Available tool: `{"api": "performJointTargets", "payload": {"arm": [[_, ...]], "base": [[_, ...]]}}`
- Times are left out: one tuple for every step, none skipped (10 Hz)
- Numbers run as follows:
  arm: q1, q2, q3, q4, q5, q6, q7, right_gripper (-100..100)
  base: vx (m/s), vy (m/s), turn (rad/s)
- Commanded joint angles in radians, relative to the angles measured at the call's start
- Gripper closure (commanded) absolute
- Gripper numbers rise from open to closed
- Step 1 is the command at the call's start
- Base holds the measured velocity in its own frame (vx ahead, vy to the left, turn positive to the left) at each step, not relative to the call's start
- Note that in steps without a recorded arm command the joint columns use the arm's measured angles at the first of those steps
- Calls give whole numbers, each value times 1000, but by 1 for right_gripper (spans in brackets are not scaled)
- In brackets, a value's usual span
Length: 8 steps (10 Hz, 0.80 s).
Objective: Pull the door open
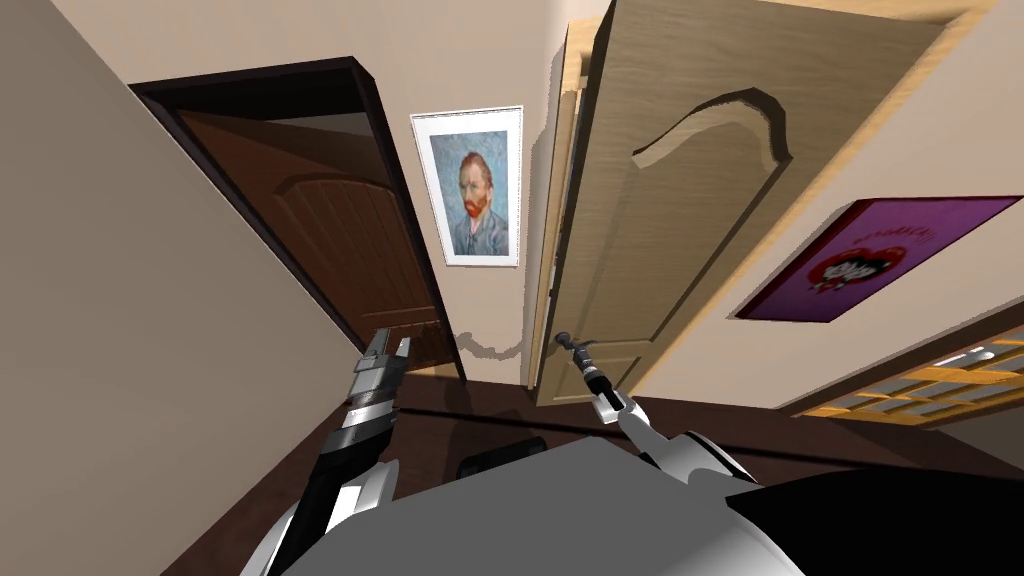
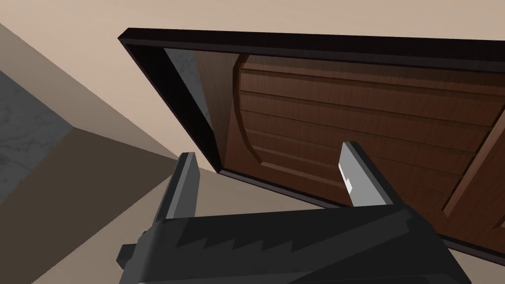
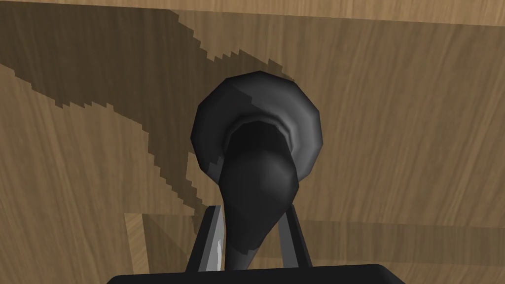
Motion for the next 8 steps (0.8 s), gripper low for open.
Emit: {"api": "performJointTargets", "payload": {"arm": [[7,-13,17,-3,8,-15,-22,100],[12,-20,27,-6,13,-21,-34,100],[7,-12,24,2,11,-17,-27,100],[22,-25,44,-1,20,-39,-50,100],[30,-34,55,-4,24,-52,-62,100],[38,-45,66,-8,29,-67,-75,100],[47,-56,78,-12,34,-82,-89,100],[56,-67,89,-15,39,-96,-102,100]], "base": [[-237,-82,105],[-203,-104,112],[-88,-40,41],[-150,-29,94],[-195,-74,122],[-204,-91,99],[-227,-99,103],[-220,-74,96]]}}
